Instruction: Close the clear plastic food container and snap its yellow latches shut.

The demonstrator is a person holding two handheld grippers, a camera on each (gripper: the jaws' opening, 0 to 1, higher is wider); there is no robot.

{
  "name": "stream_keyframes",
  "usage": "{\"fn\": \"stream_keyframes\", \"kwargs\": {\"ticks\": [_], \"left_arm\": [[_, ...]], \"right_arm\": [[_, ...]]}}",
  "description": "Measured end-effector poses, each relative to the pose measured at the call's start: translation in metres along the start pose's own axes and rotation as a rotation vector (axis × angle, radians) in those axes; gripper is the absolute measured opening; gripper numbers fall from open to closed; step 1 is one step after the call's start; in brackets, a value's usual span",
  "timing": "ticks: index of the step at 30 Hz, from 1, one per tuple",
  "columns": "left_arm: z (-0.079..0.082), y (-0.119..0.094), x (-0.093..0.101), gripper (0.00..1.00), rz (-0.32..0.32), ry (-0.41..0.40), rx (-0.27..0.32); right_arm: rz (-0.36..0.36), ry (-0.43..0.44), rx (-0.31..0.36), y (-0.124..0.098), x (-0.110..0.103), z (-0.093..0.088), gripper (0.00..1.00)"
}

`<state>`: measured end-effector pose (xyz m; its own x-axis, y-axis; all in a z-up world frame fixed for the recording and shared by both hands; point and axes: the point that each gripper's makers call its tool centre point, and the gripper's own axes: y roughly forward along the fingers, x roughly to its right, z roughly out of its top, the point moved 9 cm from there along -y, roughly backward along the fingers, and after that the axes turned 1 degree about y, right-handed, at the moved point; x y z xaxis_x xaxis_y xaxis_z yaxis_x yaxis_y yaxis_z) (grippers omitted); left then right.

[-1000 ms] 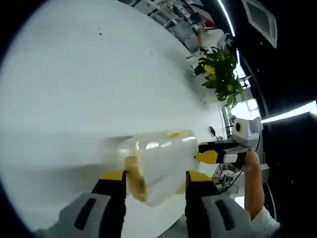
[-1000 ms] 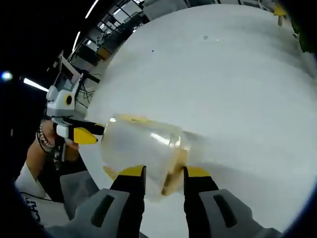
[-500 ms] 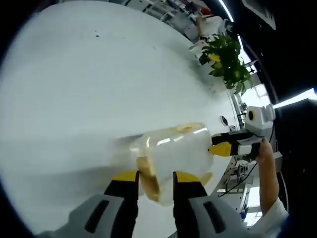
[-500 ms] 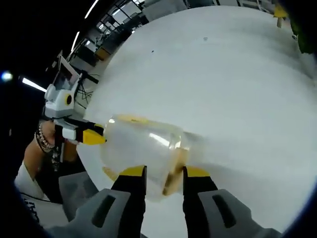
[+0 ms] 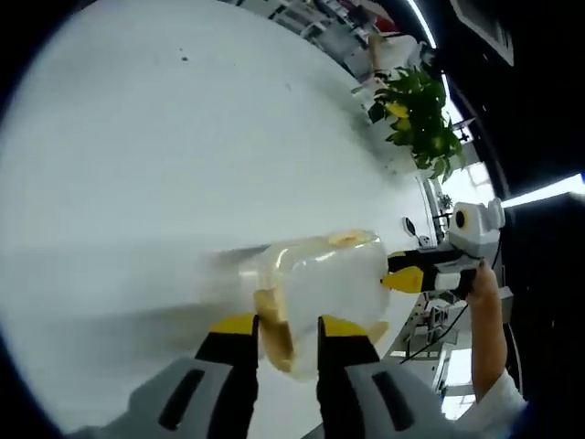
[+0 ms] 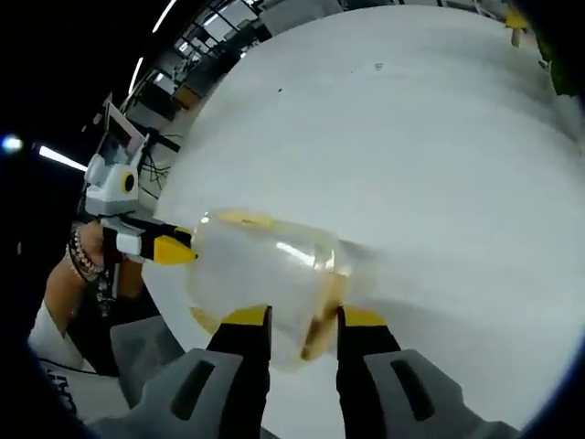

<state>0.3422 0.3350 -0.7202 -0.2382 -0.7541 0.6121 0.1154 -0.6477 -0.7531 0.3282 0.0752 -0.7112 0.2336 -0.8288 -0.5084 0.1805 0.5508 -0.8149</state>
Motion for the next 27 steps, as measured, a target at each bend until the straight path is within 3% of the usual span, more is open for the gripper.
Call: {"fn": "stream_keyframes", "kwargs": {"ticks": [1,4,15,16,17,27], "left_arm": [[0.0,-0.002,0.001,0.16,-0.003,-0.039,-0.007],[0.001,-0.006,0.001,0.16,-0.032,-0.036,0.004],[0.0,-0.007,0.004,0.17,-0.031,-0.031,0.0],[-0.002,-0.007,0.003,0.17,-0.024,-0.036,-0.003],[-0.002,-0.006,0.003,0.17,-0.026,-0.026,-0.002],[-0.003,0.0,-0.001,0.17,-0.027,-0.02,-0.003]], "right_arm": [[0.008,-0.009,0.001,-0.001,0.001,0.0,0.24],[0.001,0.003,0.003,-0.006,0.003,-0.001,0.24],[0.028,0.053,0.008,-0.002,0.003,-0.004,0.19],[0.114,0.088,-0.027,0.001,-0.002,-0.009,0.2],[0.069,0.088,0.01,0.001,0.007,-0.007,0.19],[0.059,0.067,0.003,0.003,0.001,-0.008,0.21]]}}
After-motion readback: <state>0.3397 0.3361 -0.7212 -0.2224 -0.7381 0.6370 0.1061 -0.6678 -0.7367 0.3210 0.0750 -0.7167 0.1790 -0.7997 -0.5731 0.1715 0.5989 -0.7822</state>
